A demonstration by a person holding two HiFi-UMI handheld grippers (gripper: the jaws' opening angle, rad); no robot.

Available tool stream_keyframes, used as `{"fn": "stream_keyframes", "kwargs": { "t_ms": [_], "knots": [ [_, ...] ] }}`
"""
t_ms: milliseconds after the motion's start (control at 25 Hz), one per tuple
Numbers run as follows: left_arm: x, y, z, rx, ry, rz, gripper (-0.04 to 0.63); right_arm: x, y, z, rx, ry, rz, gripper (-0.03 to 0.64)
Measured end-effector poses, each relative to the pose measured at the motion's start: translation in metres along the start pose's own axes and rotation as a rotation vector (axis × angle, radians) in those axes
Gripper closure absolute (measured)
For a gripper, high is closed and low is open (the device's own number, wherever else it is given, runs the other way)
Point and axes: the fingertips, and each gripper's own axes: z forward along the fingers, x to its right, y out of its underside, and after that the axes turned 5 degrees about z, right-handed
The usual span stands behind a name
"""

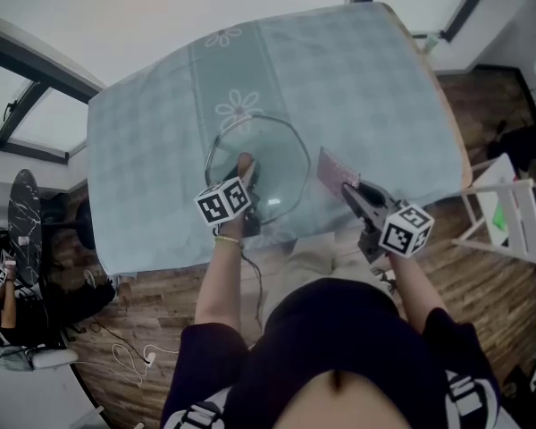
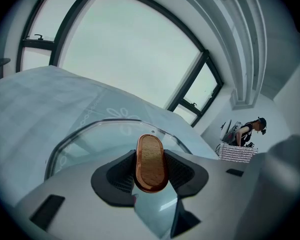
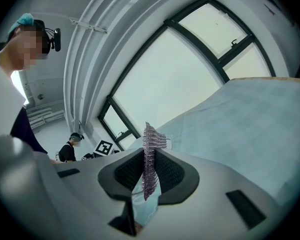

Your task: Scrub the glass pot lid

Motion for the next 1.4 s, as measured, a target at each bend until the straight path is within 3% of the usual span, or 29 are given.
{"fn": "stream_keyframes", "kwargs": {
  "t_ms": [480,1000,1200,1400],
  "knots": [
    [0.0,0.019,0.021,-0.08,-0.068,0.071,0.428,0.003,-0.012,0.008,0.012,-0.002,0.011,0.548],
    [-0.001,0.021,0.023,-0.065,-0.106,0.102,0.426,-0.009,-0.003,0.025,-0.017,-0.029,0.005,0.548],
    [-0.001,0.018,0.014,-0.002,-0.14,0.183,0.329,-0.018,-0.002,0.025,-0.035,-0.036,-0.022,0.548],
    [-0.001,0.015,-0.001,0.037,-0.152,0.192,0.307,-0.02,-0.004,0.023,-0.036,-0.037,-0.038,0.548]
  ]
}}
